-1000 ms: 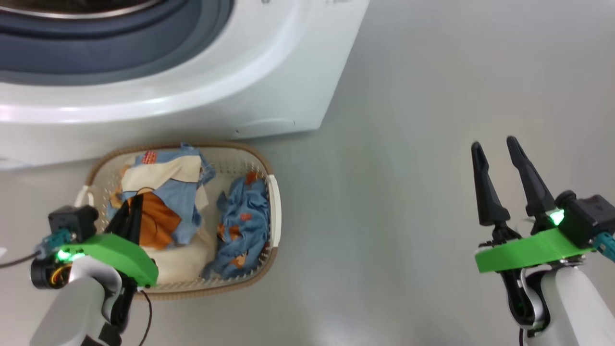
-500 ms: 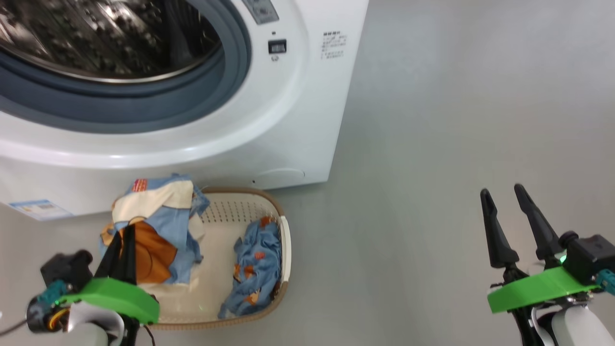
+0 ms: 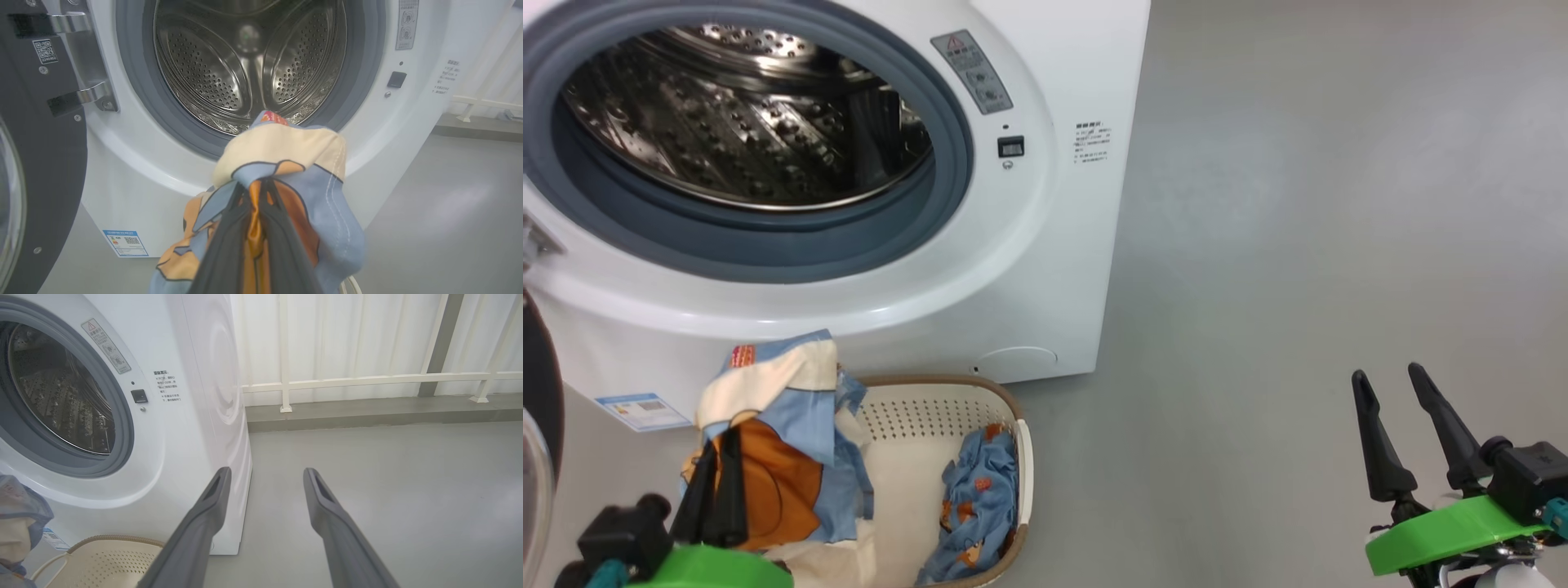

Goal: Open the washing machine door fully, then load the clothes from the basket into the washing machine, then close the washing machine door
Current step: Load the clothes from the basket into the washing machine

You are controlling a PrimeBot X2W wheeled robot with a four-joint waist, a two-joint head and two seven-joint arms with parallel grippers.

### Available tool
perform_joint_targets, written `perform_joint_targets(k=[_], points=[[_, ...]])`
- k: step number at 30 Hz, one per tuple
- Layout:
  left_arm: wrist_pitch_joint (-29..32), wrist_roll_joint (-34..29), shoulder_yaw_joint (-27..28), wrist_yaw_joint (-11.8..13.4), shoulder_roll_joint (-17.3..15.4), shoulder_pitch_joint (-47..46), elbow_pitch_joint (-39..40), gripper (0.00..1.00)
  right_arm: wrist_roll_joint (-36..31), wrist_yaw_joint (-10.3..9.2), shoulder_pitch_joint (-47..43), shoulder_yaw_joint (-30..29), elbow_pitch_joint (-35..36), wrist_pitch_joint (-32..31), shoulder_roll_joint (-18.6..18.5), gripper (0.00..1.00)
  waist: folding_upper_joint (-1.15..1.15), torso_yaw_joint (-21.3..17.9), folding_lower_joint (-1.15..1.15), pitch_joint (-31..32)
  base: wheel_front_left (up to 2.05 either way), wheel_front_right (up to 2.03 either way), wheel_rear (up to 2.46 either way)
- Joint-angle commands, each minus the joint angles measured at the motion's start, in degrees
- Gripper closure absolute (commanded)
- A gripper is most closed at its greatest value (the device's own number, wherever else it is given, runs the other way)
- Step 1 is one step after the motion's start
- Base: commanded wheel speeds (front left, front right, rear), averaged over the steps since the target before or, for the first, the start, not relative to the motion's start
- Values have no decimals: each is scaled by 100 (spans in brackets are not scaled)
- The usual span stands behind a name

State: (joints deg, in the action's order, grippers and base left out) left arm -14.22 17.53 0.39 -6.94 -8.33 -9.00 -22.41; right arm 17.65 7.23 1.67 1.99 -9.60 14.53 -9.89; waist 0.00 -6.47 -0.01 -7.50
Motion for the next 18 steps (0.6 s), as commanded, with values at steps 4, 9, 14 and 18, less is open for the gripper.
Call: perform_joint_targets(k=[4,9,14,18], points=[[-77,-191,375,73,18,300,623,100,11,25,-84,101,122,47,-143,9,0,21,1,145,0,0,0],[-77,-299,549,85,143,650,1123,100,19,25,-147,77,136,47,-154,9,0,27,1,189,0,0,0],[-77,-364,625,79,235,846,1373,100,20,25,-186,61,146,47,-159,9,0,37,1,197,0,0,0],[-78,-380,657,69,285,876,1451,100,21,25,-185,67,168,47,-156,9,0,36,1,163,0,0,0]])
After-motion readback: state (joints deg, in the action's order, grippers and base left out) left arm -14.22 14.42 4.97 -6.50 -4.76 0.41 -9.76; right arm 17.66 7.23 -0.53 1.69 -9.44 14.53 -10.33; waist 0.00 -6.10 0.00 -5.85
